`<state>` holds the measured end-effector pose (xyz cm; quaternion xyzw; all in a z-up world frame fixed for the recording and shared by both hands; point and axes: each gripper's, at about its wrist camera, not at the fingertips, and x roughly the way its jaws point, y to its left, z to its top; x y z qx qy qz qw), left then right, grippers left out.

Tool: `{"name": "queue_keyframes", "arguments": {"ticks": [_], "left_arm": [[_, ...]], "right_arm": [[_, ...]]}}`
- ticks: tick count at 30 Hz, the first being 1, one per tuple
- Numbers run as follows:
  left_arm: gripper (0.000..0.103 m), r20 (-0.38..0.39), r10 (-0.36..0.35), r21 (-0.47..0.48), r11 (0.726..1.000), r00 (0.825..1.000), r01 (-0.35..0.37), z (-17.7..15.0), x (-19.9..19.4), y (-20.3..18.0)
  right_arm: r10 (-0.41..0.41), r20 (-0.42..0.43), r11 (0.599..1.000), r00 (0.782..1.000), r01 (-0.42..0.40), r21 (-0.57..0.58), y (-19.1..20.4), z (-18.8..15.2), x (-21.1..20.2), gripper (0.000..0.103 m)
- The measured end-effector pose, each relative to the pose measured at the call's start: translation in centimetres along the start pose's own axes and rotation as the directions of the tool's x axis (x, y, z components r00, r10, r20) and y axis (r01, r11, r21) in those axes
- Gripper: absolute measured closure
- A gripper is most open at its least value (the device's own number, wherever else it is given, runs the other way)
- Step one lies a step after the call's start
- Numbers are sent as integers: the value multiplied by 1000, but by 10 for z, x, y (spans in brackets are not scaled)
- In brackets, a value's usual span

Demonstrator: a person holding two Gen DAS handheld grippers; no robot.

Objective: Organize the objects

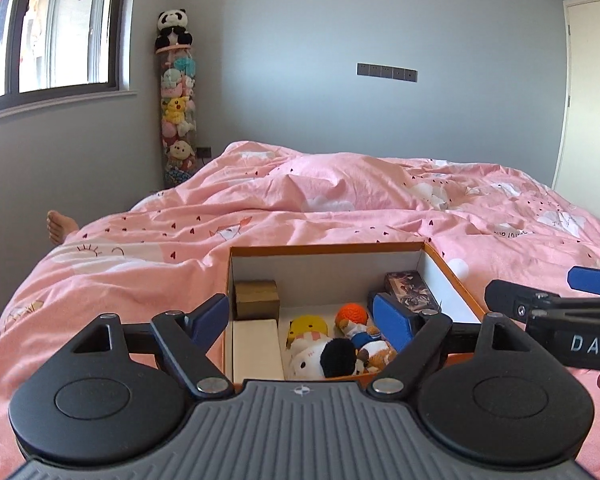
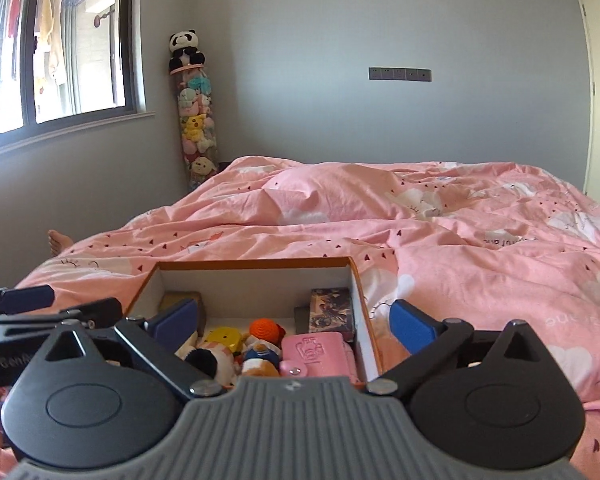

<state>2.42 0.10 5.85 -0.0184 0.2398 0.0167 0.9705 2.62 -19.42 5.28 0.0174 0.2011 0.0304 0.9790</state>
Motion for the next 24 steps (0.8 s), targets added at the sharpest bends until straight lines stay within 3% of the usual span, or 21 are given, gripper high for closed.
{"name": "queue_keyframes", "arguments": {"ticks": [7,24], "left_arm": [[8,-80,9,2,1000,997,-9,-19,8,9],[8,-260,2,-11,1000,966,-5,-49,35,10]], "right_arm": [[-25,-31,996,999,22,-84,13,-23,6,1],[-30,-140,999,990,27,-25,10,-49,28,1]]}}
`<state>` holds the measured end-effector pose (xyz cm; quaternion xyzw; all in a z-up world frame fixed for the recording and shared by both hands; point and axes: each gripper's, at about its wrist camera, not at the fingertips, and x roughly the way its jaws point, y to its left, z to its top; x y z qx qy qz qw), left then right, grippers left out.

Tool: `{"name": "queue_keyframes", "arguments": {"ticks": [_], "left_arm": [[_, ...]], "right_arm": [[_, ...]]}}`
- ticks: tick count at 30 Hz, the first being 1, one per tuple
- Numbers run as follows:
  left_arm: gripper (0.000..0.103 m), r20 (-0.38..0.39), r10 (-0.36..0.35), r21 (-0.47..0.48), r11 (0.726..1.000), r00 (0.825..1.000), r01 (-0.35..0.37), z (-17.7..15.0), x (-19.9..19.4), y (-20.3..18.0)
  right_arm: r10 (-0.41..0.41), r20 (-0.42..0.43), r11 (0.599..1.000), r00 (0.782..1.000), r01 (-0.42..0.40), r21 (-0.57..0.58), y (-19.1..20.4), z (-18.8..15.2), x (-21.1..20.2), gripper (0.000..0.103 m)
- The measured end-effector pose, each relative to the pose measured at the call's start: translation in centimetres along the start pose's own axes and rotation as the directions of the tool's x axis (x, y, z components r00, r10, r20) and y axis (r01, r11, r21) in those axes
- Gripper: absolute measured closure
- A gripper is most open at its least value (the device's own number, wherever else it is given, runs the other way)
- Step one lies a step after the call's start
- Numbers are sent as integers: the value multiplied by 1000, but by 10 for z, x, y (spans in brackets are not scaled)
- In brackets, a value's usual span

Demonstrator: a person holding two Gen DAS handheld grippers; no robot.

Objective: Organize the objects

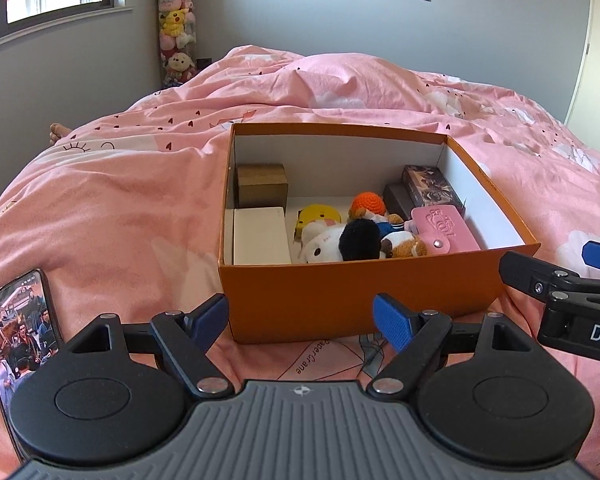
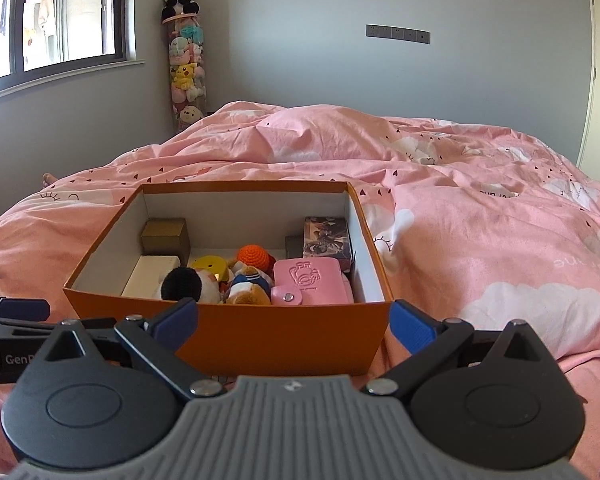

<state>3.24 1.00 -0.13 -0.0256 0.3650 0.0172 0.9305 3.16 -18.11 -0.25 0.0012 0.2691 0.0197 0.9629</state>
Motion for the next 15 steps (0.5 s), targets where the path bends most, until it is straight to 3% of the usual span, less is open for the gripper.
{"name": "queue_keyframes", "arguments": {"ticks": [15], "left_arm": [[8,-16,14,25,1000,1000,-13,-1,0,-6]], "right_arm": [[8,-23,999,1000,-7,46,-8,-5,3,1]]}}
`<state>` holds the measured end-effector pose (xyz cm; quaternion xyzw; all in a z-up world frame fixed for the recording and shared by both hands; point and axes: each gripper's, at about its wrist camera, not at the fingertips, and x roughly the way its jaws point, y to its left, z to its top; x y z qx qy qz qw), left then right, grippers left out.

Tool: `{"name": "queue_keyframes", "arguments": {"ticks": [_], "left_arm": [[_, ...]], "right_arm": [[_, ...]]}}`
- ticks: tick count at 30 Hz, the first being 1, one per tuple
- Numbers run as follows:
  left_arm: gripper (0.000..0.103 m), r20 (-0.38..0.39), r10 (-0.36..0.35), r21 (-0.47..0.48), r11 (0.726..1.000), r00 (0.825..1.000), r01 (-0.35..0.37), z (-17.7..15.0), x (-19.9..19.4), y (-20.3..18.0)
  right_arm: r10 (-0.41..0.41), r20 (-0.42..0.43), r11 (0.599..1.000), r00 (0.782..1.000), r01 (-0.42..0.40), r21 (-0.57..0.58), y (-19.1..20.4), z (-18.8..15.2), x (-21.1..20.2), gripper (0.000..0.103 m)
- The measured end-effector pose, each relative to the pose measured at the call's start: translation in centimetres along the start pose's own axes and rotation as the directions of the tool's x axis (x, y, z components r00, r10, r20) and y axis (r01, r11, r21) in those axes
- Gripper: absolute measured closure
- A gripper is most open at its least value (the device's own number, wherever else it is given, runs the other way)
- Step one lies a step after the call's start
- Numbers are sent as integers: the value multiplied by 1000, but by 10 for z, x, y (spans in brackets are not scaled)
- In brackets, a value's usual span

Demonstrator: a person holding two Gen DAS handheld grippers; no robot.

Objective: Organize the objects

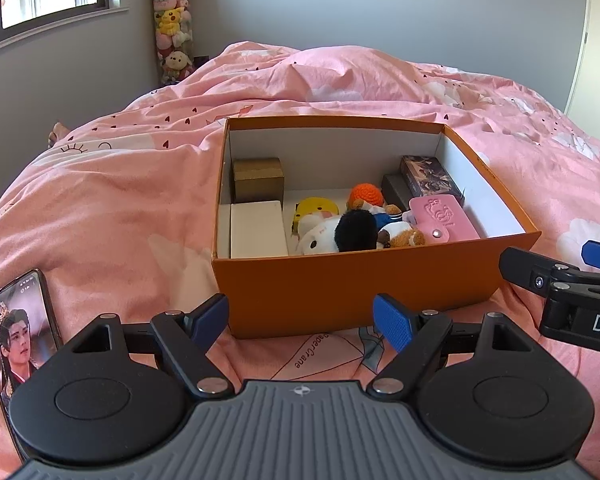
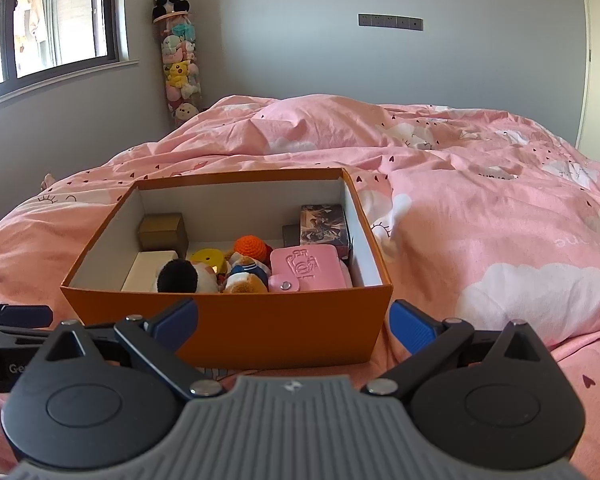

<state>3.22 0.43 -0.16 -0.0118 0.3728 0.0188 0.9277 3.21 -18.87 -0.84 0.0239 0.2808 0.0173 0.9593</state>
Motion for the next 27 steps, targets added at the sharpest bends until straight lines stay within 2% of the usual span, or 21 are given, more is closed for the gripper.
{"name": "queue_keyframes", "arguments": {"ticks": [27], "left_arm": [[8,-3,2,3,1000,1000,-2,0,1,-1]], "right_arm": [[13,-16,1000,1000,-13,2,1,-1,3,1]]}}
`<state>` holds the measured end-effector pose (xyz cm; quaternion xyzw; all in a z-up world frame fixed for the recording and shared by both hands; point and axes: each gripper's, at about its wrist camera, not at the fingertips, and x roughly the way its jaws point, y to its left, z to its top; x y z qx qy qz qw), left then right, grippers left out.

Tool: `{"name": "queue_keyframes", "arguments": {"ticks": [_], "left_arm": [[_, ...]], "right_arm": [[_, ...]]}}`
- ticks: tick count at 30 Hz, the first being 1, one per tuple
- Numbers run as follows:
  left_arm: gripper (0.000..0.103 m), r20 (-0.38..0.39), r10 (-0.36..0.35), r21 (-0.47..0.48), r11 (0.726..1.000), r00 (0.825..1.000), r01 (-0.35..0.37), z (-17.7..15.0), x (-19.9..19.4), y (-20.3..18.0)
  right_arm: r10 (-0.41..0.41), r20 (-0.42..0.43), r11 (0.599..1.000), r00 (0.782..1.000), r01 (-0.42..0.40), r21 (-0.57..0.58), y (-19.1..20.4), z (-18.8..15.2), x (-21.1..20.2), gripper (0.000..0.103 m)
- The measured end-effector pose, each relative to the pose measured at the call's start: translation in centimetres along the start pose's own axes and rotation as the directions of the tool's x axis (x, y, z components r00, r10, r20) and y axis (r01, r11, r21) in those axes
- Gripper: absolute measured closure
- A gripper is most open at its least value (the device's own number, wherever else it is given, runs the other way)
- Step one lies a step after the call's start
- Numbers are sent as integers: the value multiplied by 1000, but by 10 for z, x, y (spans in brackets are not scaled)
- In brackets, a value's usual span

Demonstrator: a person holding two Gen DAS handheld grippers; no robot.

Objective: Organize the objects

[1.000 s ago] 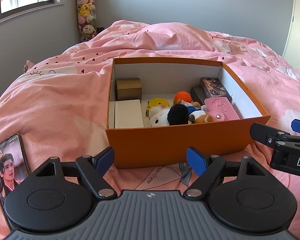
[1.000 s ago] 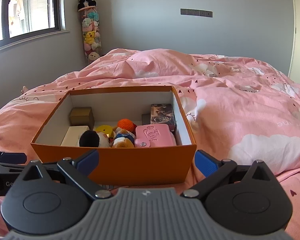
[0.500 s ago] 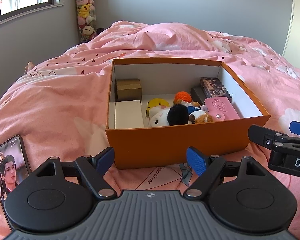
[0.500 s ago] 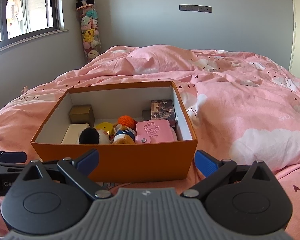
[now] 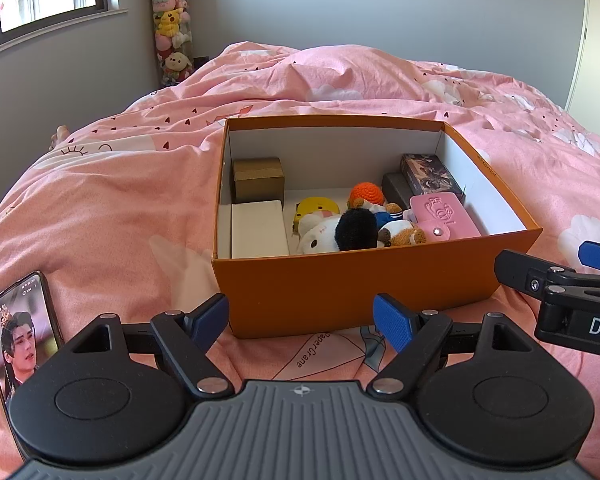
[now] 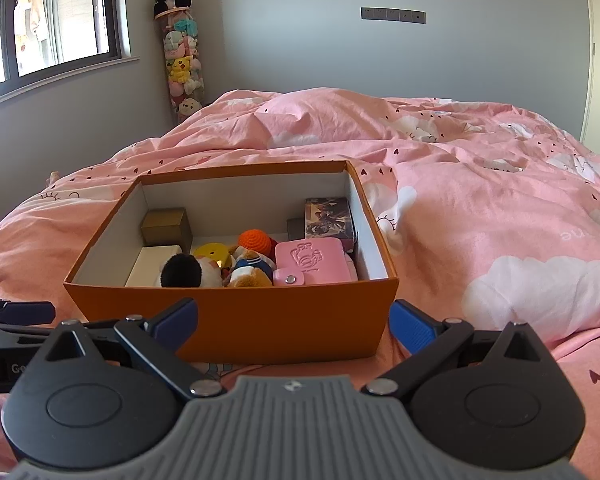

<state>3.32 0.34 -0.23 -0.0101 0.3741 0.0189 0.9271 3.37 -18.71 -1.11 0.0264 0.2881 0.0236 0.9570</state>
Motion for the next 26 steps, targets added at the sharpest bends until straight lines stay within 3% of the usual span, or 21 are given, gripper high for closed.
{"name": "queue_keyframes", "arguments": {"ticks": [26], "left_arm": [[8,1,-2,4,1000,1000,2,0,0,1]], "right_arm": [[3,-5,1000,1000,-3,10,2,-3,-1,1]]}}
